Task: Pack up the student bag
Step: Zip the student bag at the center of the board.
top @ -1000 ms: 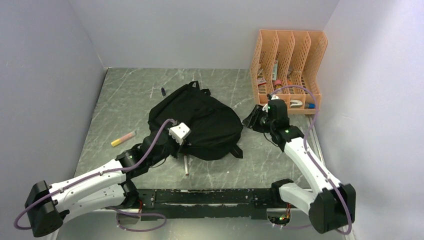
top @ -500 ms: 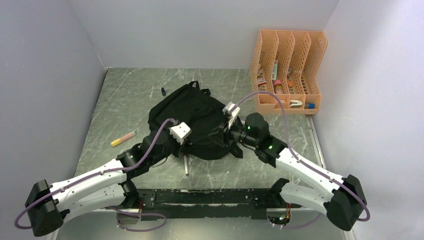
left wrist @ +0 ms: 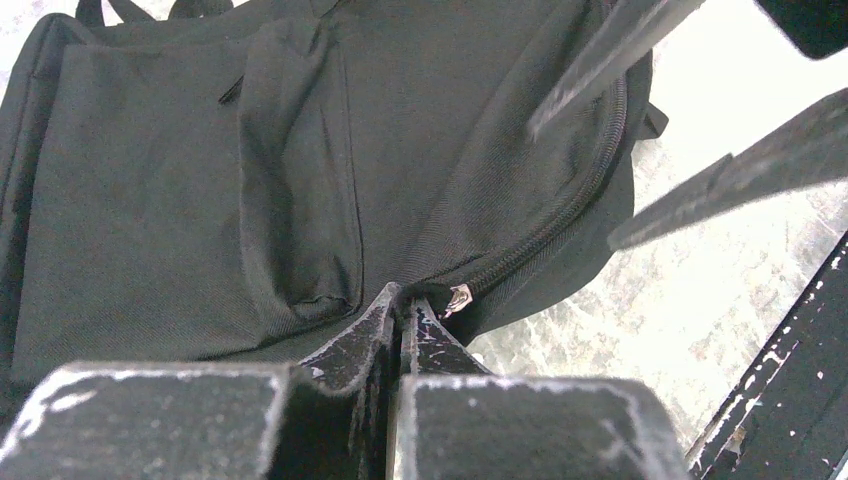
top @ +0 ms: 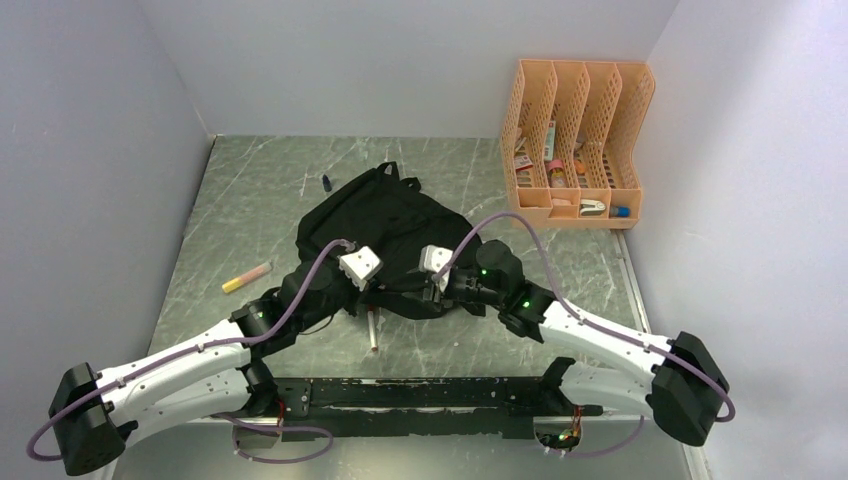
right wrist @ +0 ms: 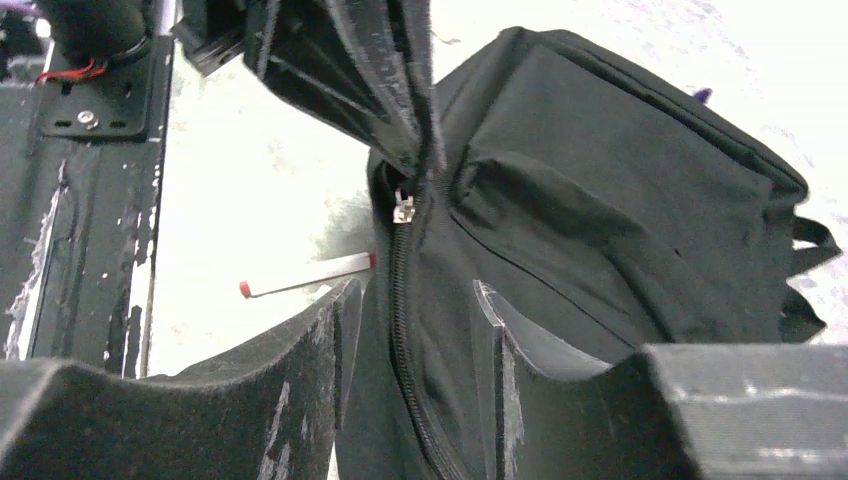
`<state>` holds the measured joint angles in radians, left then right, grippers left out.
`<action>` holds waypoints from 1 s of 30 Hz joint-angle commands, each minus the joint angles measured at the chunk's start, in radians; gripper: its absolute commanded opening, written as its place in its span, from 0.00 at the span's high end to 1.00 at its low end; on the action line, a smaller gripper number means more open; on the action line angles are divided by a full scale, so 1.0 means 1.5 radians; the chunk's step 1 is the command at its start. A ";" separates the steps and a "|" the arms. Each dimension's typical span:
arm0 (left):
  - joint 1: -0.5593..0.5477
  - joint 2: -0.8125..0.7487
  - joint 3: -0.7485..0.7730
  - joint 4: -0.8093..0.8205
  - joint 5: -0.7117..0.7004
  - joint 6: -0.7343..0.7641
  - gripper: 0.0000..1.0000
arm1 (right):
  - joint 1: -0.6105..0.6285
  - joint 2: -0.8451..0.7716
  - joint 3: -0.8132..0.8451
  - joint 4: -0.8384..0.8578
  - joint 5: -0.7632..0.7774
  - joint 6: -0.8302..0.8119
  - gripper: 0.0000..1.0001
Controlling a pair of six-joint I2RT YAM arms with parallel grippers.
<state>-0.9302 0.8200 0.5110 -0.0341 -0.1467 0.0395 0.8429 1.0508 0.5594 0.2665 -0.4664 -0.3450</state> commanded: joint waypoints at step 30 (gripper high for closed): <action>0.005 0.013 -0.004 0.036 0.021 -0.021 0.95 | 0.069 0.117 0.028 -0.001 0.070 -0.099 1.00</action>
<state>-0.9302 0.8291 0.4999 -0.0307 -0.1074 0.0437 0.9401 1.2583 0.6132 0.2699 -0.3687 -0.5121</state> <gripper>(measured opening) 0.056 0.103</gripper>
